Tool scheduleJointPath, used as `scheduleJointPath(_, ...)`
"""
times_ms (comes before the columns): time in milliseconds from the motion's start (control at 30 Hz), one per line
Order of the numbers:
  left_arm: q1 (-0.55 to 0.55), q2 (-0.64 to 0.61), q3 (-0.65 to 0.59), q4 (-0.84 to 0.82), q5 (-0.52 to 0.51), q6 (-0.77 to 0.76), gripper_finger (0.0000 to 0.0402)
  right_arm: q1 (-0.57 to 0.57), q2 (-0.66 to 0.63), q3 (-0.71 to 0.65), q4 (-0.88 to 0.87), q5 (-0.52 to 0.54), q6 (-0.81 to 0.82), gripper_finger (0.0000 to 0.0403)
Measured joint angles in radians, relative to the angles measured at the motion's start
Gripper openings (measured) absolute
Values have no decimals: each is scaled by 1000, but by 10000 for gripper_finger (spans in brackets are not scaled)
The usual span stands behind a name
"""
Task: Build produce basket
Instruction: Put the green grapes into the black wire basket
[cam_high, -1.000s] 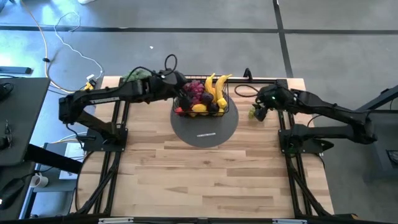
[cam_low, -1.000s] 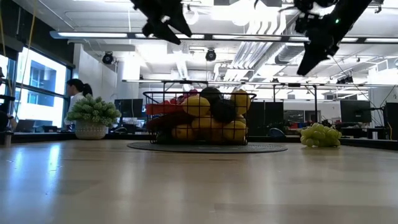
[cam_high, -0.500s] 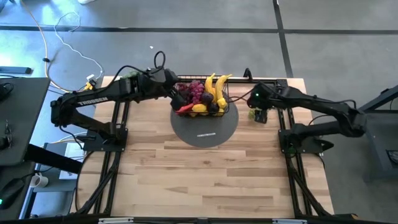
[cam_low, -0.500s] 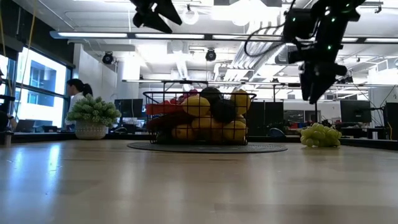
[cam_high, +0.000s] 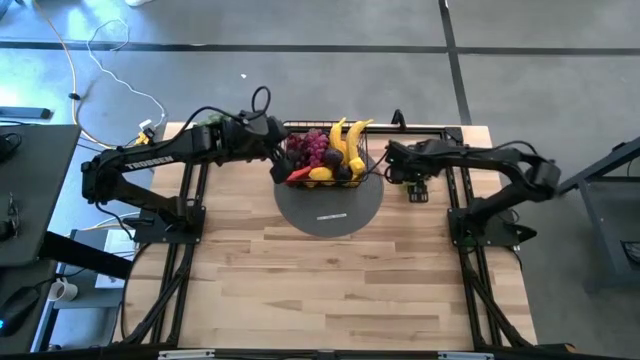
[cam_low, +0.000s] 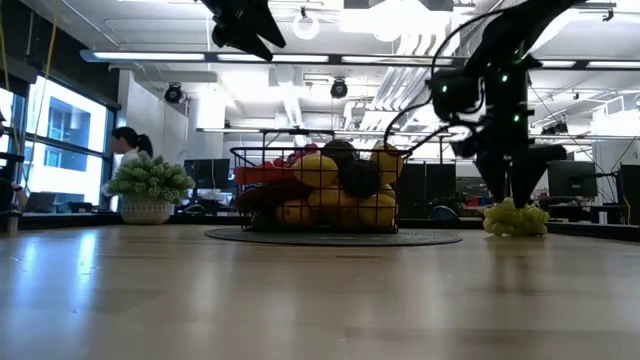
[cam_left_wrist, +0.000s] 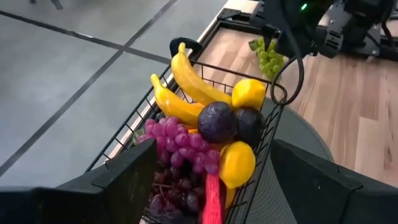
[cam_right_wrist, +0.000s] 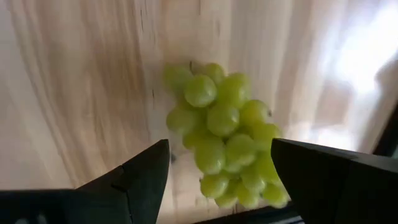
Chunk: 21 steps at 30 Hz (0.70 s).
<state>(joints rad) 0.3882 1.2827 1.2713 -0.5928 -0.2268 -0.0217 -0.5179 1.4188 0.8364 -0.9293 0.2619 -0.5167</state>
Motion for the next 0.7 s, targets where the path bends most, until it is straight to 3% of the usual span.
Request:
scheduleJointPath(400,0,0,0,-36,0,7,303,0,223,0,62,100,4,246)
scheduleJointPath(533,0,0,0,-40,0,8,303,0,247,1,69,102,16,192)
scheduleJointPath(700,0,0,0,-40,0,43,303,0,249,1,62,101,72,96)
